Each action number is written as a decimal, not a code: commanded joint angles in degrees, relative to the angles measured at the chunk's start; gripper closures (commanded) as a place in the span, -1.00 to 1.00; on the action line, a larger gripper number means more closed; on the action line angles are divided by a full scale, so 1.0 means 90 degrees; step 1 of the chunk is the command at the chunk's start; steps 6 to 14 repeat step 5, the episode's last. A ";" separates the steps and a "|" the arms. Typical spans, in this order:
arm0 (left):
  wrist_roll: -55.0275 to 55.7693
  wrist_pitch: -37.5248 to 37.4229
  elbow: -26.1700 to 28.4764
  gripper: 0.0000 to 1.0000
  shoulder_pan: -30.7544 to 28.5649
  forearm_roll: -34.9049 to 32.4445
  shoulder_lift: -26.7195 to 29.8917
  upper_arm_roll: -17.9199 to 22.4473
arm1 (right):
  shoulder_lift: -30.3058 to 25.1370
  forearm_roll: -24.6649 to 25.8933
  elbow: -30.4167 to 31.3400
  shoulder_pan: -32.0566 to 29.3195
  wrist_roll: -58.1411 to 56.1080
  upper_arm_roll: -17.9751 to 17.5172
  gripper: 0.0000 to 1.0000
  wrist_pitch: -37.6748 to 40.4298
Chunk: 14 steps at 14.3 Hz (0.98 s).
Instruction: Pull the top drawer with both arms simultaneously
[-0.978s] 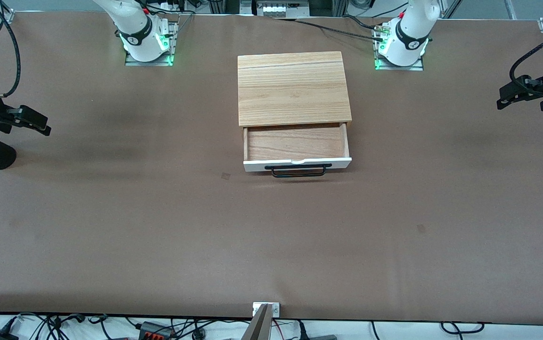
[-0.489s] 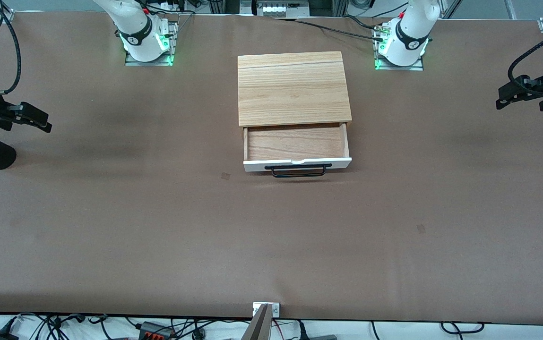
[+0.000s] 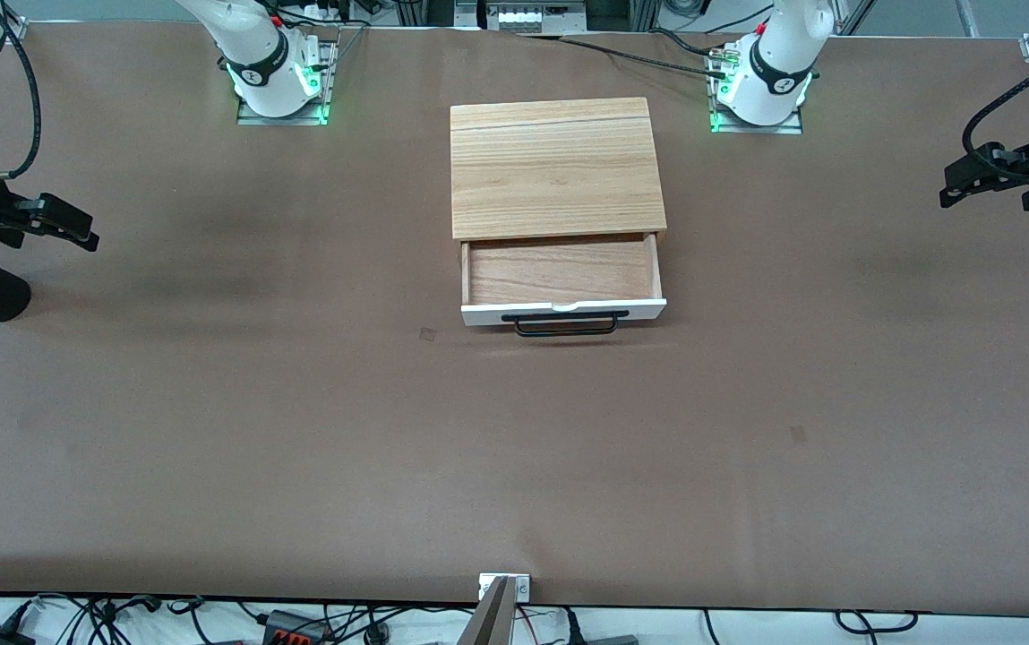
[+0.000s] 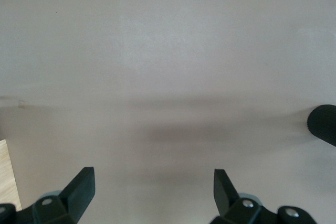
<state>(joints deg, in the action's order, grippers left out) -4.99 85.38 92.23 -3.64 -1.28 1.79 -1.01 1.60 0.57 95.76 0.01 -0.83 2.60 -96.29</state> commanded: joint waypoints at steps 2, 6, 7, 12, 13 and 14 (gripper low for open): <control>-0.0129 -0.0112 -0.0199 -1.00 0.0043 0.0103 -0.0091 0.0054 | -0.0129 0.0053 0.0072 -0.0070 -0.0015 -0.0083 -1.00 -0.0024; -0.0129 -0.0112 -0.0189 -1.00 0.0034 0.0103 -0.0091 0.0054 | -0.0138 0.0044 0.0072 -0.0060 -0.0015 -0.0083 -1.00 0.0005; -0.0129 -0.0112 -0.0189 -1.00 0.0034 0.0103 -0.0091 0.0054 | -0.0138 0.0044 0.0072 -0.0060 -0.0015 -0.0083 -1.00 0.0005; -0.0129 -0.0112 -0.0189 -1.00 0.0034 0.0103 -0.0091 0.0054 | -0.0138 0.0044 0.0072 -0.0060 -0.0015 -0.0083 -1.00 0.0005; -0.0129 -0.0112 -0.0189 -1.00 0.0034 0.0103 -0.0091 0.0054 | -0.0138 0.0044 0.0072 -0.0060 -0.0015 -0.0083 -1.00 0.0005; -0.0129 -0.0112 -0.0189 -1.00 0.0034 0.0103 -0.0091 0.0054 | -0.0138 0.0044 0.0072 -0.0060 -0.0015 -0.0083 -1.00 0.0005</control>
